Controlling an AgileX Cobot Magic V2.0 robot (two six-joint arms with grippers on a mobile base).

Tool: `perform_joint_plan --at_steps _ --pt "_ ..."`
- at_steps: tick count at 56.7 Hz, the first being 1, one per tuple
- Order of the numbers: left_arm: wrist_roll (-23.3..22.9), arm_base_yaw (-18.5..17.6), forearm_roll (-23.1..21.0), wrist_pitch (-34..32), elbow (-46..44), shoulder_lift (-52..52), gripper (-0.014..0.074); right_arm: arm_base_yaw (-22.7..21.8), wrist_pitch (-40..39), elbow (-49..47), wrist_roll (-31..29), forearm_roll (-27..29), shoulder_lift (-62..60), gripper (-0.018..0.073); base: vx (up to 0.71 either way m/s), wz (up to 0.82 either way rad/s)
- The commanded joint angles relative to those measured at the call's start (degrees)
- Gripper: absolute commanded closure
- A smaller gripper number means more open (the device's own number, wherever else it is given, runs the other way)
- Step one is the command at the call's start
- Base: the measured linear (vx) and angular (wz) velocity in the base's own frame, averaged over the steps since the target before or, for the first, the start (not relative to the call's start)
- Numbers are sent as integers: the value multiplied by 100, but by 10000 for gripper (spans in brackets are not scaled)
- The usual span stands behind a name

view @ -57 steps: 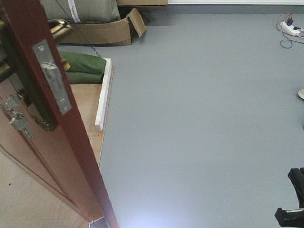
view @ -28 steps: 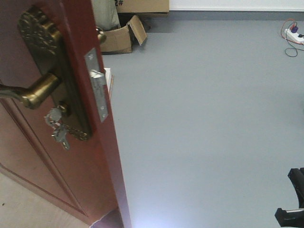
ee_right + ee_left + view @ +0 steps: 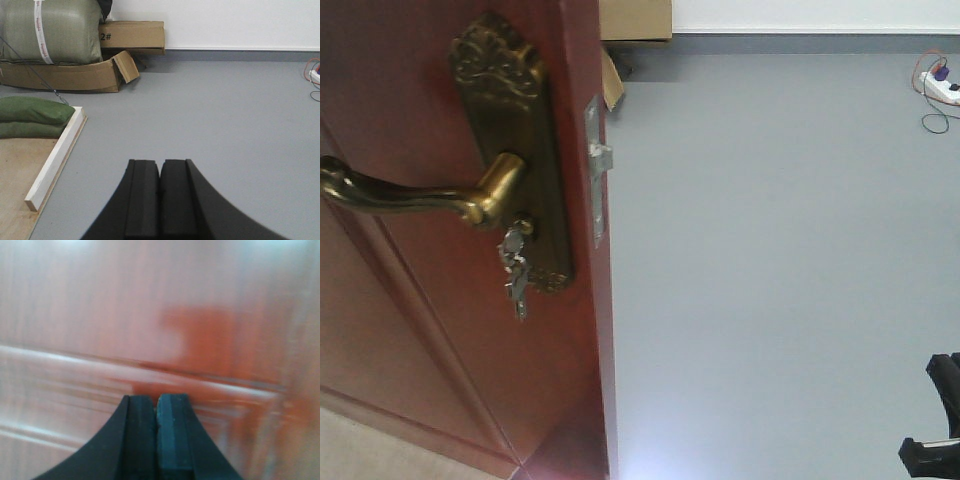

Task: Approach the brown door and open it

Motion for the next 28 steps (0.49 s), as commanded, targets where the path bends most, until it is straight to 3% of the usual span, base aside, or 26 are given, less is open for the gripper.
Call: perform_joint_plan --at_steps 1,28 --pt "-9 -20 44 -264 -170 15 600 -9 -471 19 -49 -19 -32 559 20 -5" --pt "-9 -20 44 -264 -170 15 600 -9 -461 19 -49 -19 -32 559 18 -6"
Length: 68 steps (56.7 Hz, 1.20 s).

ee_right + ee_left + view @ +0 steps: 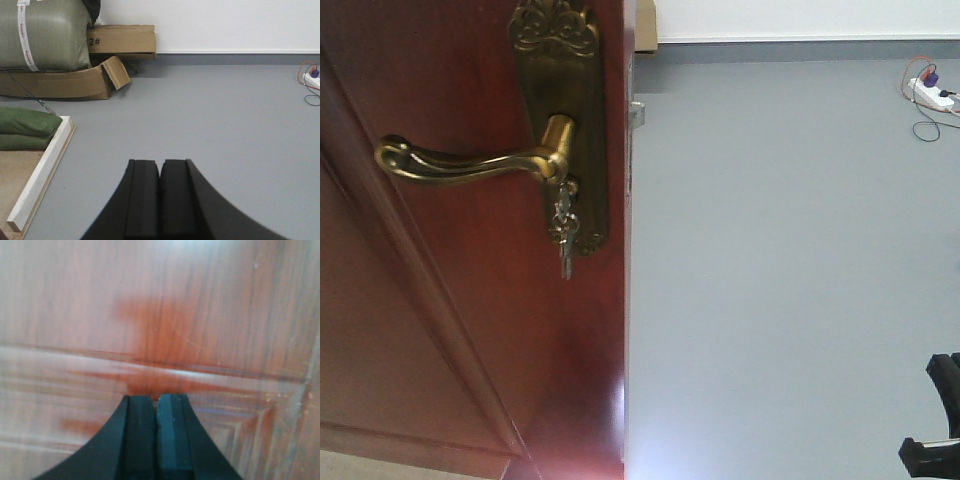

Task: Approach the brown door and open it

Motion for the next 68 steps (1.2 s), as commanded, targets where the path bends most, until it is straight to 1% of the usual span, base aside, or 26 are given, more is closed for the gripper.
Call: perform_joint_plan --at_steps 1,68 --pt "-9 -20 44 -268 -170 5 600 -9 -461 19 -49 -19 -32 559 15 -2" --pt "-9 -20 44 -268 -170 5 600 -9 -443 19 -49 -19 -32 559 8 3"
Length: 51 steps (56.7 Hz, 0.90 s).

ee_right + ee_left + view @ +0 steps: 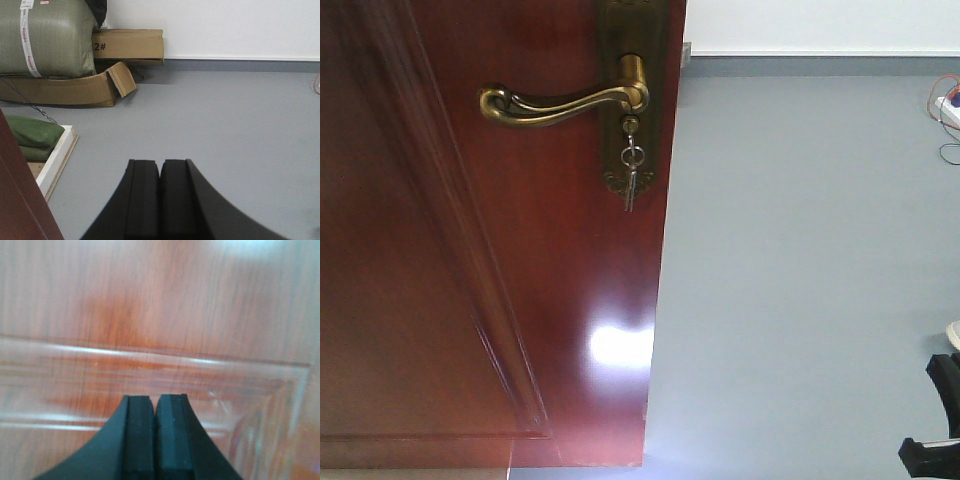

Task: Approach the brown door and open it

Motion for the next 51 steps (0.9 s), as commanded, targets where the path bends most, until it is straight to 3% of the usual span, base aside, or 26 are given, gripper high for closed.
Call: perform_joint_plan --at_steps 1,39,45,49,51 --pt "-9 -20 44 -268 -170 5 600 -9 -443 19 -49 -19 -32 559 0 0" --pt "87 -20 105 -312 -157 5 600 -9 -443 19 -49 -19 -32 559 0 0" --pt "11 -20 806 -360 -157 5 600 -9 -443 19 -49 -19 -32 559 0 0" --pt "-575 -20 1800 -208 -157 5 600 -9 -469 19 -49 -19 -32 559 0 0" --pt "-1116 -20 2470 -123 -157 5 600 -9 -469 19 -49 -19 -32 559 0 0"
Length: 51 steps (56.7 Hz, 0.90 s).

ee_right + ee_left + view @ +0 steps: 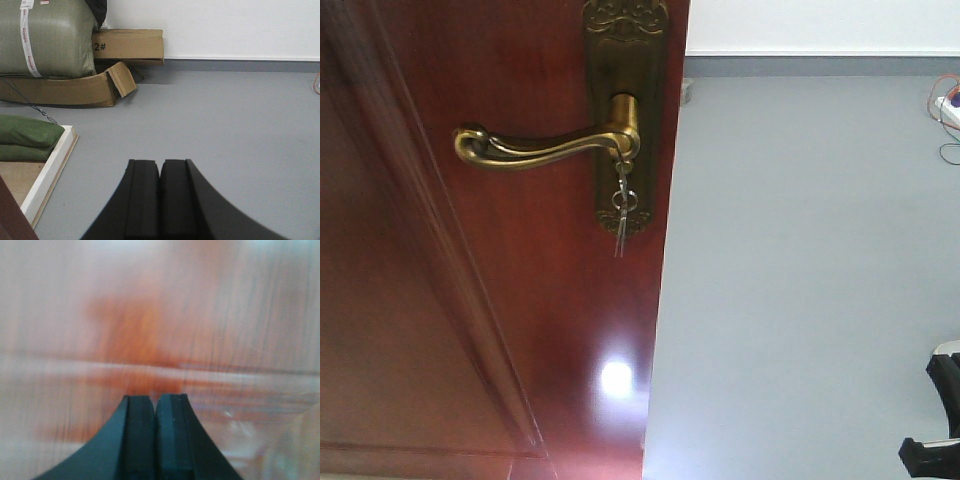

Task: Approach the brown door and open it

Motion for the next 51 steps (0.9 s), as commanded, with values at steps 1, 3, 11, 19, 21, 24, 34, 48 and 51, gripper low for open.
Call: perform_joint_plan --at_steps 1,3,11,19,21,24,34,48,51 --pt "-1128 -20 1600 -103 -157 5 600 -9 -476 19 -49 -19 -32 559 0 0" --pt "-1782 -20 2293 -35 -157 5 600 -9 -470 19 -49 -19 -32 559 0 0" --pt "-3882 -20 4397 74 -157 5 600 -9 -463 19 -49 -19 -32 559 0 0" --pt "-4298 -20 4832 306 -157 5 600 -9 -463 19 -49 -19 -32 559 0 0" --pt "-4290 -20 4832 370 -157 5 600 -9 -463 19 -49 -19 -32 559 0 0" --pt "-4224 -20 4832 461 -157 5 600 -9 -463 19 -49 -19 -32 559 0 0" --pt "-4128 -20 4843 536 -157 5 600 -9 -463 19 -49 -19 -32 559 0 0" --pt "-4043 15 4848 566 -80 -11 600 -9 -463 19 -49 -19 -32 559 0 0" --pt "-4016 136 4848 547 4 -89 600 -9 -463 19 -49 -19 -32 559 0 0"
